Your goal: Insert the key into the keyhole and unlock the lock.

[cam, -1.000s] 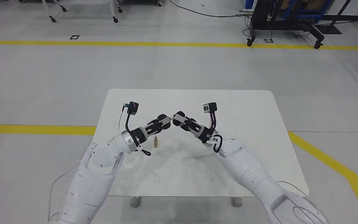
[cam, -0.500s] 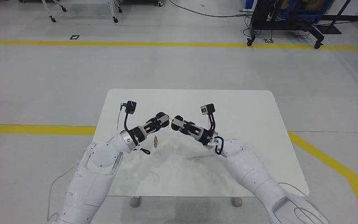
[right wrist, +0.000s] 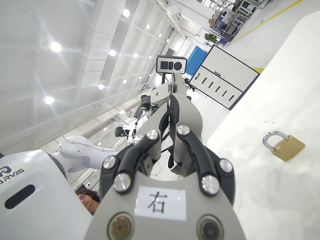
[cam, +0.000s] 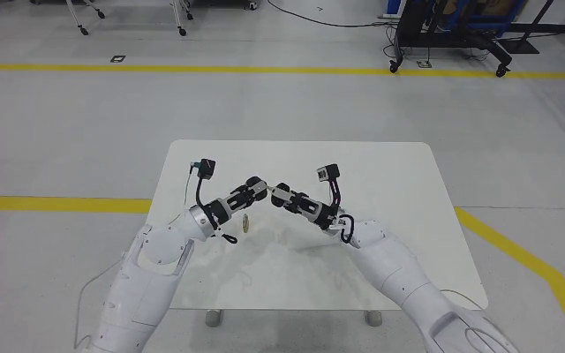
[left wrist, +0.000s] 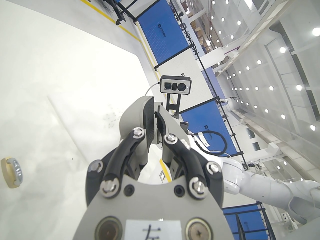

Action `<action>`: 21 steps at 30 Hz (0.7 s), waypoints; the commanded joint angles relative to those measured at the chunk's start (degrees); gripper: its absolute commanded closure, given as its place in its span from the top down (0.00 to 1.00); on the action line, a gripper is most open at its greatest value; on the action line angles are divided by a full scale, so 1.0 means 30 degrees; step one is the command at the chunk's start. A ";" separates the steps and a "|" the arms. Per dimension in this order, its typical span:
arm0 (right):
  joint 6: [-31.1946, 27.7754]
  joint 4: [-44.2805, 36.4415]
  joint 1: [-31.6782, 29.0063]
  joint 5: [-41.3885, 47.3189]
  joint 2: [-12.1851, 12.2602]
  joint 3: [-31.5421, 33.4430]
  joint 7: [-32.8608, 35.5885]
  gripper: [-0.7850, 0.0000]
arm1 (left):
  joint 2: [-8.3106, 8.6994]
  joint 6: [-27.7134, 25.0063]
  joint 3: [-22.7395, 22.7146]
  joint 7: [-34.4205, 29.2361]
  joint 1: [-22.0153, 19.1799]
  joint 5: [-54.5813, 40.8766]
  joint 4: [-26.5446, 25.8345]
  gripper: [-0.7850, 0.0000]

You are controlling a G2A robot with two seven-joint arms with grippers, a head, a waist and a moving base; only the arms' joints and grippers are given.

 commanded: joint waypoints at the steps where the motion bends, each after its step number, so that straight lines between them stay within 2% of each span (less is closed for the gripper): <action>1: 0.0016 0.0024 0.0011 -0.0016 -0.0023 0.0005 0.0025 0.00 | 0.0012 -0.0038 -0.0001 0.0000 -0.0002 -0.0013 -0.0014 0.05; 2: 0.0007 0.0050 0.0018 -0.0012 -0.0035 0.0023 0.0022 0.00 | 0.0018 -0.0067 0.0000 -0.0003 0.0003 -0.0033 -0.0010 0.23; 3: 0.0007 0.0104 0.0025 -0.0007 -0.0045 0.0052 -0.0009 0.00 | 0.0024 -0.0081 0.0001 -0.0012 0.0004 -0.0070 -0.0004 0.51; 4: -0.0019 0.0145 0.0036 -0.0007 -0.0055 0.0084 -0.0042 0.00 | 0.0029 -0.0082 -0.0010 -0.0002 0.0002 -0.0125 -0.0005 1.00; 10: -0.0581 0.0341 0.0024 -0.0019 0.0002 0.0562 -0.0188 0.00 | 0.0080 -0.0128 -0.0402 0.0215 0.0003 -0.0810 0.0017 1.00; 15: -0.0661 0.0339 -0.0008 0.0004 0.0037 0.0699 -0.0210 0.00 | 0.0212 -0.0448 -0.1305 0.0509 0.0366 -0.1289 -0.0445 1.00; 18: -0.0661 0.0339 -0.0008 0.0004 0.0037 0.0699 -0.0210 0.00 | 0.0387 -0.1059 -0.2128 0.0535 0.0958 -0.0685 -0.1290 1.00; 21: -0.0661 0.0339 -0.0008 0.0004 0.0037 0.0699 -0.0210 0.00 | 0.0640 -0.1651 -0.3127 0.0563 0.1704 0.1513 -0.2366 1.00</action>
